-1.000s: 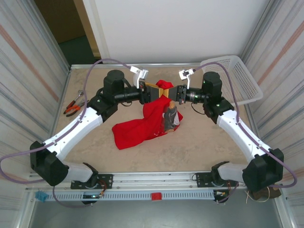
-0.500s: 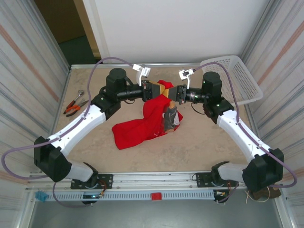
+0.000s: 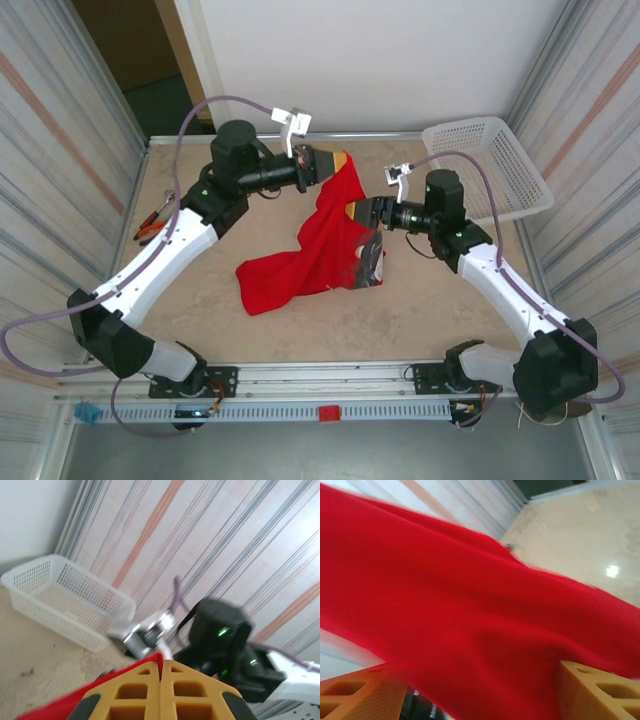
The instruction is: Fold the inside-out t-shirt
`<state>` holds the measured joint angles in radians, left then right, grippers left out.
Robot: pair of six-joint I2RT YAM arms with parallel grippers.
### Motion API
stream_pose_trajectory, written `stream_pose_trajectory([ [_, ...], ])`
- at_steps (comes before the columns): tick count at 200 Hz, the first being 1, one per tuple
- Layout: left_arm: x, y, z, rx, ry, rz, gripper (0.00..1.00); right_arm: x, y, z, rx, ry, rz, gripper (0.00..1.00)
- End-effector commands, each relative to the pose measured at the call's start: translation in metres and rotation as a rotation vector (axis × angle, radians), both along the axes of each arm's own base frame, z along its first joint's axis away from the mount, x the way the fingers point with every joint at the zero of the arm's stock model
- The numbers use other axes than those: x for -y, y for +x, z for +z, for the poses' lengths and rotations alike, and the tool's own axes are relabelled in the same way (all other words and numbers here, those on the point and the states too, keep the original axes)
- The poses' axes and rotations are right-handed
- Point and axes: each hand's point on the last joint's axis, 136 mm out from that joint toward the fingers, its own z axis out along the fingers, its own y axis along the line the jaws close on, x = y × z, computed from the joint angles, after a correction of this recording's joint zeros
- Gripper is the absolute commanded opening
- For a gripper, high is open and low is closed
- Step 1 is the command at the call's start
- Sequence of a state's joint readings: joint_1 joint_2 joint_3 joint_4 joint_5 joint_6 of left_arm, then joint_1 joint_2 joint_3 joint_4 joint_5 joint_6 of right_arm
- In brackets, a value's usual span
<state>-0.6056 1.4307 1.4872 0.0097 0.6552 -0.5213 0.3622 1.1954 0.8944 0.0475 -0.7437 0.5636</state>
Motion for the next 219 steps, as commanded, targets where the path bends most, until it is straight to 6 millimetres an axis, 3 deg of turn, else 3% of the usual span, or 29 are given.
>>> stream_pose_trajectory([
  [1, -0.007, -0.017, 0.047, 0.063, -0.073, -0.047, 0.0, 0.007, 0.013, -0.021, -0.021, -0.052, -0.077, 0.73],
  [20, -0.011, -0.021, 0.058, 0.068, -0.079, -0.048, 0.0, 0.011, 0.015, -0.015, -0.017, -0.069, -0.098, 0.71],
  [65, -0.025, -0.003, 0.029, 0.036, 0.043, 0.11, 0.0, 0.026, -0.008, 0.048, 0.095, -0.111, -0.162, 0.74],
  [88, -0.024, 0.002, 0.023, 0.017, 0.041, 0.131, 0.0, 0.017, -0.019, 0.066, 0.14, -0.134, -0.18, 0.81],
  [103, -0.022, 0.003, 0.024, 0.016, 0.043, 0.129, 0.0, 0.003, -0.02, 0.068, 0.152, -0.153, -0.173, 0.83],
  [112, -0.022, 0.002, 0.026, 0.02, 0.042, 0.13, 0.0, -0.006, -0.019, 0.066, 0.159, -0.172, -0.176, 0.92],
  [116, -0.022, 0.002, 0.027, 0.022, 0.041, 0.131, 0.0, -0.01, -0.017, 0.064, 0.161, -0.181, -0.18, 1.0],
  [149, -0.019, -0.007, 0.037, 0.037, 0.03, 0.115, 0.0, -0.03, 0.015, 0.032, 0.122, -0.238, -0.232, 0.99],
  [161, -0.017, -0.016, 0.043, 0.048, 0.017, 0.101, 0.0, -0.03, 0.031, 0.02, 0.113, -0.269, -0.278, 0.92],
  [172, -0.009, -0.028, 0.047, 0.054, 0.001, 0.067, 0.0, -0.028, 0.045, 0.014, 0.108, -0.273, -0.309, 0.78],
  [184, 0.009, -0.048, 0.05, 0.049, -0.029, -0.02, 0.0, -0.028, 0.057, 0.015, 0.099, -0.235, -0.311, 0.39],
  [197, 0.03, -0.077, 0.054, 0.06, -0.057, -0.172, 0.18, -0.026, 0.066, 0.016, 0.092, -0.192, -0.289, 0.0],
  [209, 0.036, -0.094, 0.055, 0.076, -0.067, -0.243, 0.35, -0.021, 0.072, 0.014, 0.091, -0.166, -0.269, 0.0],
  [219, 0.029, -0.095, 0.052, 0.093, -0.051, -0.213, 0.45, -0.017, 0.07, 0.013, 0.096, -0.133, -0.233, 0.0],
])
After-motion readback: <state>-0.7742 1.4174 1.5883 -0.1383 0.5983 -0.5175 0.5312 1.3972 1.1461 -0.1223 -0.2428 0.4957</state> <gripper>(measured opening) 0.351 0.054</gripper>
